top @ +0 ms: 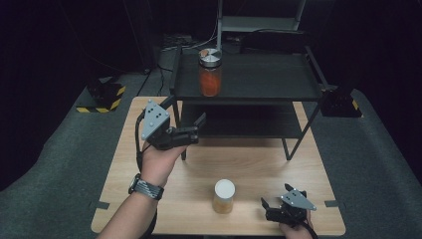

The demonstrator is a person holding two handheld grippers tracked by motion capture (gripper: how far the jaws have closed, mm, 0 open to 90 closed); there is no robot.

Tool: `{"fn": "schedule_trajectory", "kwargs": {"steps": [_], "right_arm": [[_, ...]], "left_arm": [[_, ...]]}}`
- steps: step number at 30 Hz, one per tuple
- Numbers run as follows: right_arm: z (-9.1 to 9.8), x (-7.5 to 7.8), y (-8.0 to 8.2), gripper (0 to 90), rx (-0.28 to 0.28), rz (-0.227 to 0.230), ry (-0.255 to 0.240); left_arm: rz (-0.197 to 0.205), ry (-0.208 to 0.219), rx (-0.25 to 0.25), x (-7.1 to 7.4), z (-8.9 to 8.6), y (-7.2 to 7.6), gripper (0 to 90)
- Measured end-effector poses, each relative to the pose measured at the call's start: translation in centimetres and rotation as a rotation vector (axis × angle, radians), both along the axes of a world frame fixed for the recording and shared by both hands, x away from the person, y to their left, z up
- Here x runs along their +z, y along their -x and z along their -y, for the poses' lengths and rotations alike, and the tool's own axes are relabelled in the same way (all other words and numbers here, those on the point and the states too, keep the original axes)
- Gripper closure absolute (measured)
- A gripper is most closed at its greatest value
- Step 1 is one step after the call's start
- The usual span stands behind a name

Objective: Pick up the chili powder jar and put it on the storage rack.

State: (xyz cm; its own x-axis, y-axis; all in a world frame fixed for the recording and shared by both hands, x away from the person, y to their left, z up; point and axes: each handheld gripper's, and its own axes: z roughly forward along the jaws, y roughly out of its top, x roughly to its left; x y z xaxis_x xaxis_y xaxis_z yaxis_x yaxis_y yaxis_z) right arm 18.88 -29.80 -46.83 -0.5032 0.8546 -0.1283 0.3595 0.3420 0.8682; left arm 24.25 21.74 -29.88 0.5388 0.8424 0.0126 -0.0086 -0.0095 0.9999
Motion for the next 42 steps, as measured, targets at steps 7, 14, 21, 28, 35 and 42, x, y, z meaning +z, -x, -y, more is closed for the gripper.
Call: {"fn": "schedule_trajectory", "kwargs": {"steps": [7,14,21,28,35,42], "right_arm": [[0.0,0.0,0.0,1.1,0.0,0.001,0.003],[-0.1,0.0,0.0,1.1,0.0,0.0,0.006],[-0.2,0.0,0.1,1.1,-0.001,0.003,0.011],[-0.3,0.0,0.1,1.1,0.001,0.003,0.017],[-0.4,0.0,0.1,1.1,0.001,0.007,0.021],[-0.6,0.0,0.2,1.1,-0.001,0.009,0.032]], "left_arm": [[-0.038,-0.021,-0.013,-1.4,-0.6,0.5,0.4],[-0.075,-0.037,-0.029,-2.3,-0.9,1.2,0.4],[-0.11,-0.051,-0.04,-3.3,-0.9,1.6,0.4],[-0.151,-0.073,-0.044,-5.0,-1.3,1.9,0.4],[-0.188,-0.088,-0.031,-6.7,-2.0,2.4,0.4],[-0.235,-0.094,-0.016,-9.2,-3.1,3.1,0.4]]}}
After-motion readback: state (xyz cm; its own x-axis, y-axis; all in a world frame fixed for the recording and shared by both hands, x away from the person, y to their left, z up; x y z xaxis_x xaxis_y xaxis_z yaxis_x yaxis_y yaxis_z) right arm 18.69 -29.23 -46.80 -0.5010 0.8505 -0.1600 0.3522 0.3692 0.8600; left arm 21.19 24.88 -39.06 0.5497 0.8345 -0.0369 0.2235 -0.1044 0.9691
